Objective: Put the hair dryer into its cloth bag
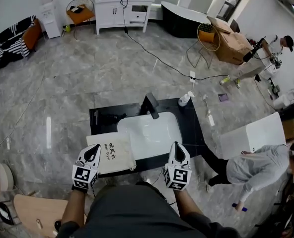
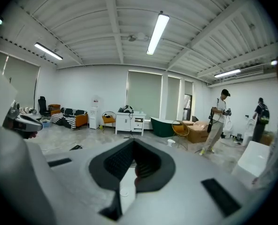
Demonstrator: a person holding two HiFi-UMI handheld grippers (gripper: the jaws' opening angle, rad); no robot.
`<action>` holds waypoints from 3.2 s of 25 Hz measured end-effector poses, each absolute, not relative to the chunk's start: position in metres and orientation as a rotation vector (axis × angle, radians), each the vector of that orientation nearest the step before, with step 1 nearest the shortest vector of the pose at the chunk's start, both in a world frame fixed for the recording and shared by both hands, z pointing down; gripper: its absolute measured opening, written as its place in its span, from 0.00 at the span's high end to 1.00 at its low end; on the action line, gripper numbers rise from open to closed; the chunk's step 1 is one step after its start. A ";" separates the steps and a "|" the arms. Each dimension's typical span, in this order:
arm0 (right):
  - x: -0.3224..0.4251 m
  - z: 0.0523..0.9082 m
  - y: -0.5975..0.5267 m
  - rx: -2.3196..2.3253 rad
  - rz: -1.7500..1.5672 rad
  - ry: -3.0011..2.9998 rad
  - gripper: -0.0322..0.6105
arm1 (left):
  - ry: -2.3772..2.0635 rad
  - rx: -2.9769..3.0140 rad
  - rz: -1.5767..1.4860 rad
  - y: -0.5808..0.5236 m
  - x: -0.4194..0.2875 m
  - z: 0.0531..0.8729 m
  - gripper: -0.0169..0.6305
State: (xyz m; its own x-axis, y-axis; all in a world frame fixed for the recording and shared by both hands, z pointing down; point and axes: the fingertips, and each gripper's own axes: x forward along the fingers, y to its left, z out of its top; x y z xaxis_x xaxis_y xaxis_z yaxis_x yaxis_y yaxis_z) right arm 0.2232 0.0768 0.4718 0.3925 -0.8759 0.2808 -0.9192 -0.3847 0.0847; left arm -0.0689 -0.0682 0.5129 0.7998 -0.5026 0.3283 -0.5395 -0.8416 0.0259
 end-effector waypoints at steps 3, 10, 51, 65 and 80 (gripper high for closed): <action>0.233 0.477 0.074 2.412 0.291 -1.612 0.95 | -0.837 2.843 0.505 -0.068 -0.055 0.519 0.97; 0.260 0.486 0.084 2.411 0.321 -1.609 0.95 | -0.768 2.767 0.597 -0.057 -0.021 0.549 0.87; 0.387 0.507 0.154 2.388 0.331 -1.494 0.95 | -0.833 2.224 1.317 0.008 0.035 0.817 0.68; 0.366 0.508 0.126 2.338 0.321 -1.602 0.95 | -0.890 2.256 1.049 0.001 0.026 0.771 0.93; 0.330 0.506 0.084 2.233 0.306 -1.783 0.95 | -1.140 2.231 0.837 -0.004 -0.008 0.718 0.93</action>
